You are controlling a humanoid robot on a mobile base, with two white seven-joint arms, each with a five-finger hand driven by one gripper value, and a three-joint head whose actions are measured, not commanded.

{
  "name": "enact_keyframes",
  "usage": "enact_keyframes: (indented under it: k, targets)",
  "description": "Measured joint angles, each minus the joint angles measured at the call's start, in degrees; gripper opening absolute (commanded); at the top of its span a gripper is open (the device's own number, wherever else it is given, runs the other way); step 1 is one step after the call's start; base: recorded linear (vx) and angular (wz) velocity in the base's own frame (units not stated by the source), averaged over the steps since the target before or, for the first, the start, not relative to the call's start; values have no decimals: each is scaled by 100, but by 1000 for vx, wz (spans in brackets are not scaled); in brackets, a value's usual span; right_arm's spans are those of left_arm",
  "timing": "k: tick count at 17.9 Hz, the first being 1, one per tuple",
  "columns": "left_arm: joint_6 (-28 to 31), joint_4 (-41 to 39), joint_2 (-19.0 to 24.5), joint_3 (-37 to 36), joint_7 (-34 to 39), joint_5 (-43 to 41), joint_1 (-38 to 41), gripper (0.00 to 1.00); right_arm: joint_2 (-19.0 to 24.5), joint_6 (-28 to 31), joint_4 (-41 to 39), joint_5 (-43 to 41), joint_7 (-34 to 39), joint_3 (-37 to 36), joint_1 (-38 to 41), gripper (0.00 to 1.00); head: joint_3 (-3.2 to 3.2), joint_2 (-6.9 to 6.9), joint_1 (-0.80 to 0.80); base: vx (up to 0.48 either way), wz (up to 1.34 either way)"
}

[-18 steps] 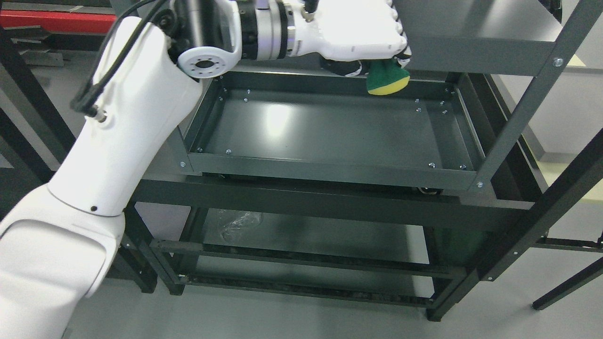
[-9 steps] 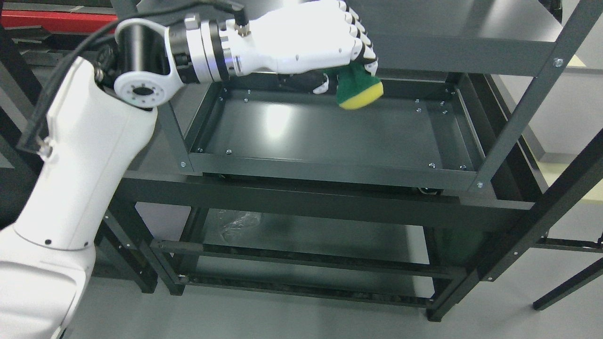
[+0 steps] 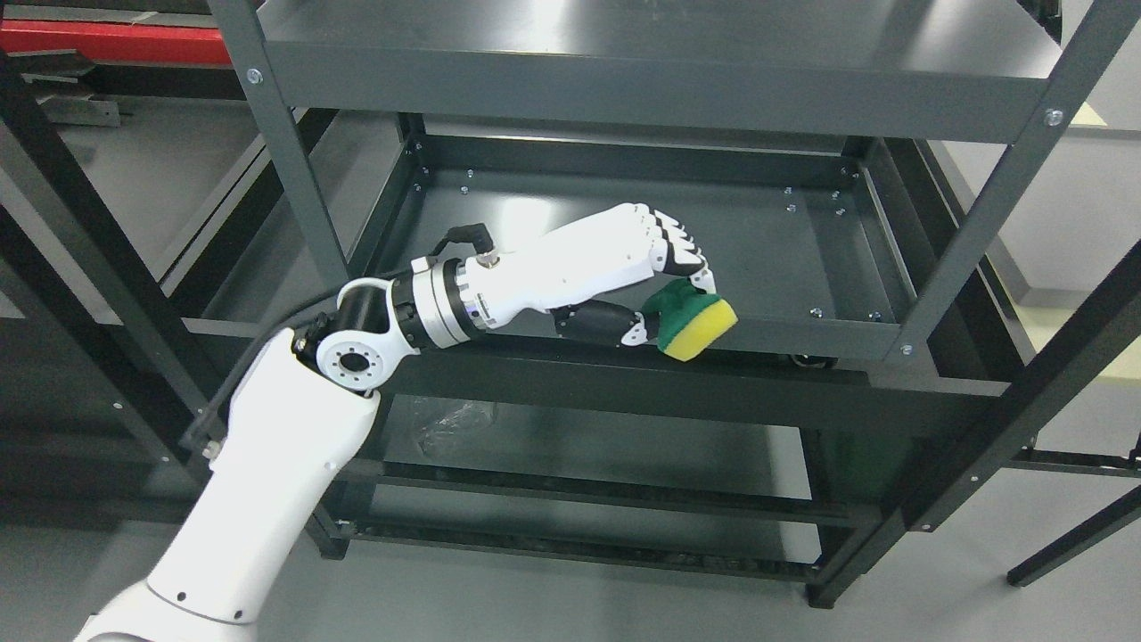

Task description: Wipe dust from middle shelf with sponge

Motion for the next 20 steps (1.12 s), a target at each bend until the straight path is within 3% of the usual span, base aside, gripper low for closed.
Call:
enact_keyframes:
  k: [4,9,13,16,20]
  targets:
    - [0,779,-262,416,1419,458,343,0,0,0,0,0,5,0,0,100,0,0,0,0,0]
    - [178,1733,-467,985,1997,945,497,0,0,0,0,0,5,0,0,100,0,0,0,0,0]
    - [1721,1956,-578,1292,2091,1634,640,0,0,0,0,0,7,0,0,100,0,0,0,0,0]
    - [3144,1679,-640,1323,2601,2138,774,0,0,0,0,0,7,0,-1,100,0,0,0,0,0]
    - [3855,1193,-698,1072,3170,2496,853,0,0,0,0,0,7,0,-1,100,0,0,0,0,0]
